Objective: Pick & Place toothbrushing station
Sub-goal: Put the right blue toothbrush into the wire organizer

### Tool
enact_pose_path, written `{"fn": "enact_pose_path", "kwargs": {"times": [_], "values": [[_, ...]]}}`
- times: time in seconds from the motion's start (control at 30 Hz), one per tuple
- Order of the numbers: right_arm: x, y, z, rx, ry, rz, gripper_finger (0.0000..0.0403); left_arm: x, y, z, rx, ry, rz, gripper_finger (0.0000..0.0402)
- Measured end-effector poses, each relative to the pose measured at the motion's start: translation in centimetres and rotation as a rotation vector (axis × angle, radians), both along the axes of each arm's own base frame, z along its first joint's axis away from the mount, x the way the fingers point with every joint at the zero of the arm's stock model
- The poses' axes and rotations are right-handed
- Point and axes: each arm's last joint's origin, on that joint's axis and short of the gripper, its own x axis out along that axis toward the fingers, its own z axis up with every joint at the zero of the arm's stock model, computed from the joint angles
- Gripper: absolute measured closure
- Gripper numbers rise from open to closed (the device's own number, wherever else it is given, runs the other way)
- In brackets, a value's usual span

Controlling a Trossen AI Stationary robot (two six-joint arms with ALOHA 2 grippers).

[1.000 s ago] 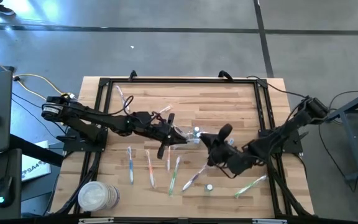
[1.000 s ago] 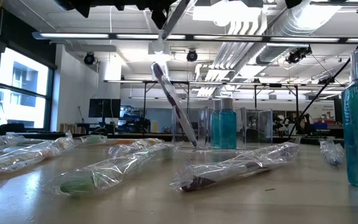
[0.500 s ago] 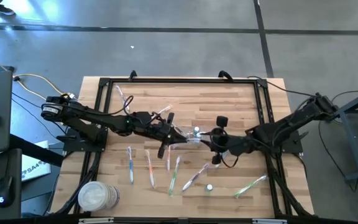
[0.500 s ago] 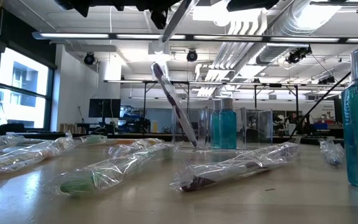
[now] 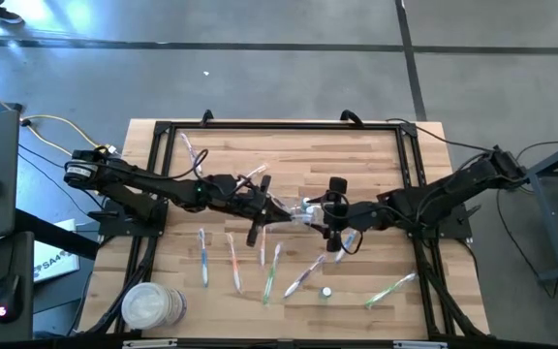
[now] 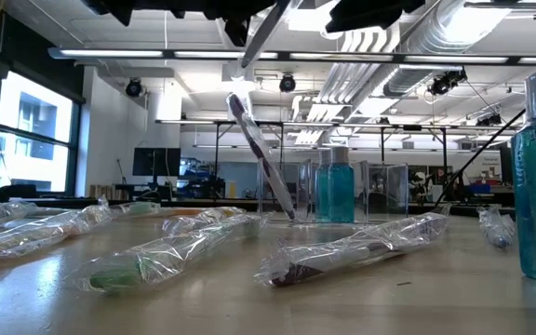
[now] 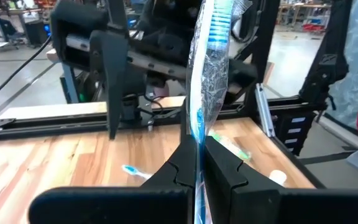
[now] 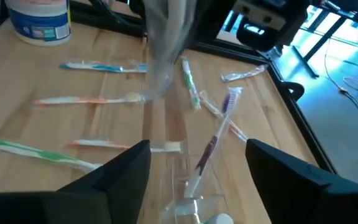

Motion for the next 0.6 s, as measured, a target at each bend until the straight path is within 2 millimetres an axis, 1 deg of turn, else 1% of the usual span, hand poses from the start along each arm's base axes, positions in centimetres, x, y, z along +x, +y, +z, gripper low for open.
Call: {"fn": "enact_pose_path", "kwargs": {"times": [0.13, 0.33, 0.5, 0.6], "values": [[0.0, 0.2, 0.8, 0.010, -0.072, 0.009, 0.0150, 0.0, 0.1, -0.1, 0.019, 0.010, 0.025, 0.0396], [0.4, 0.4, 1.8, -0.022, -0.166, 0.035, 0.0163, 0.0, 0.1, -0.1, 0.027, 0.009, 0.047, 0.0396], [0.5, 0.4, 2.2, -0.036, -0.204, 0.058, 0.0172, 0.0, 0.1, -0.2, 0.027, 0.010, 0.051, 0.0396], [0.6, 0.6, 2.3, -0.031, -0.212, 0.110, 0.0180, 0.1, 0.1, -0.2, 0.027, 0.014, 0.053, 0.0396]]}}
